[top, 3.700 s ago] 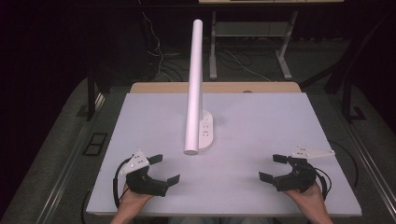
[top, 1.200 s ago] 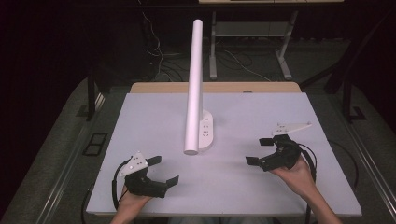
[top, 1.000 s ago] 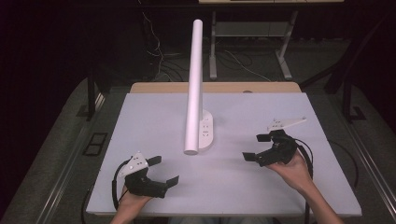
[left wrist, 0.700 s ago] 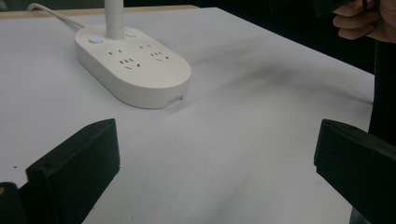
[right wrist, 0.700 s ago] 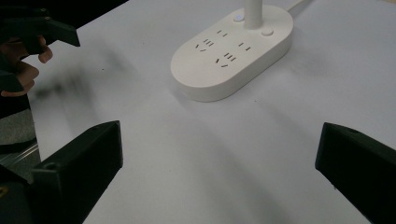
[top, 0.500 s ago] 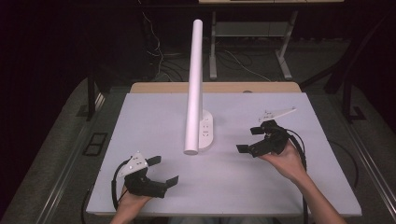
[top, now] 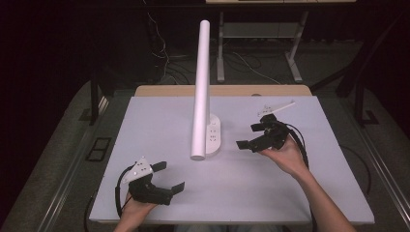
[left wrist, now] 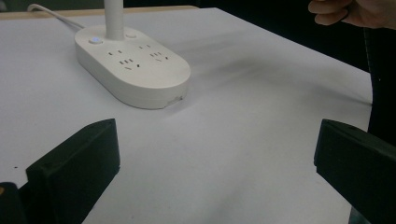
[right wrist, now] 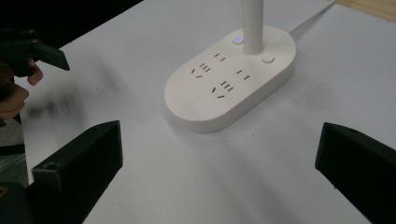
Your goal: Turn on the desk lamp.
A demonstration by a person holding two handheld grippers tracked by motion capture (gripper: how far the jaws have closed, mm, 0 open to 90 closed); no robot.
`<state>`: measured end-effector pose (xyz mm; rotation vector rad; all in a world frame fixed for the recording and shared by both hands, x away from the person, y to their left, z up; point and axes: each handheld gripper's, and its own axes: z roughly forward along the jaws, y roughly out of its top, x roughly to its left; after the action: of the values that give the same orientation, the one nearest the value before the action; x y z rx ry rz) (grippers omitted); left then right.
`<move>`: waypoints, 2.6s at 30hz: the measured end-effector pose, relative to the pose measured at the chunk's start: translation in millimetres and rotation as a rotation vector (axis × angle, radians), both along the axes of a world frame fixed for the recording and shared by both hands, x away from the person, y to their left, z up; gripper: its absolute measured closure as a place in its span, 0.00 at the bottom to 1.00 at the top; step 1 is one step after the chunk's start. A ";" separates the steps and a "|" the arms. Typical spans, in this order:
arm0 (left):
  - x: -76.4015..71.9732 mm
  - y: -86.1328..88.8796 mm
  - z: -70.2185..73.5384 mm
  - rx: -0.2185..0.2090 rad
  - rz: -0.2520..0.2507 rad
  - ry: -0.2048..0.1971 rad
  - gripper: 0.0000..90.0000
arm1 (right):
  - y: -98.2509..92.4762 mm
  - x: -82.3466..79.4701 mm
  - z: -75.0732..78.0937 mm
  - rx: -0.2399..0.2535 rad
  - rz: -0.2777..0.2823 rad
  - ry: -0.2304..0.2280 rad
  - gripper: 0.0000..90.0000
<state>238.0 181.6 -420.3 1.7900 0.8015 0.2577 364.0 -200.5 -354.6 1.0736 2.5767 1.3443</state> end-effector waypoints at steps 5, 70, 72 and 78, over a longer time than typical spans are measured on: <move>-0.2 0.3 0.2 0.001 -0.001 -0.001 0.00 | 7.1 8.5 0.9 0.015 0.002 0.007 0.00; 0.5 3.2 0.5 0.006 -0.008 0.001 0.00 | 48.2 101.2 -25.9 0.107 -0.154 0.051 0.51; 0.8 3.6 0.6 0.005 -0.009 0.001 0.00 | 47.9 103.2 -28.6 0.129 -0.159 0.075 0.54; 0.3 3.2 0.9 0.004 -0.010 0.000 0.00 | 50.4 108.9 -39.6 0.128 -0.160 0.102 0.62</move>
<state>238.3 184.8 -419.4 1.7974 0.7920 0.2527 472.9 -150.1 -394.2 1.3707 2.4367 1.4682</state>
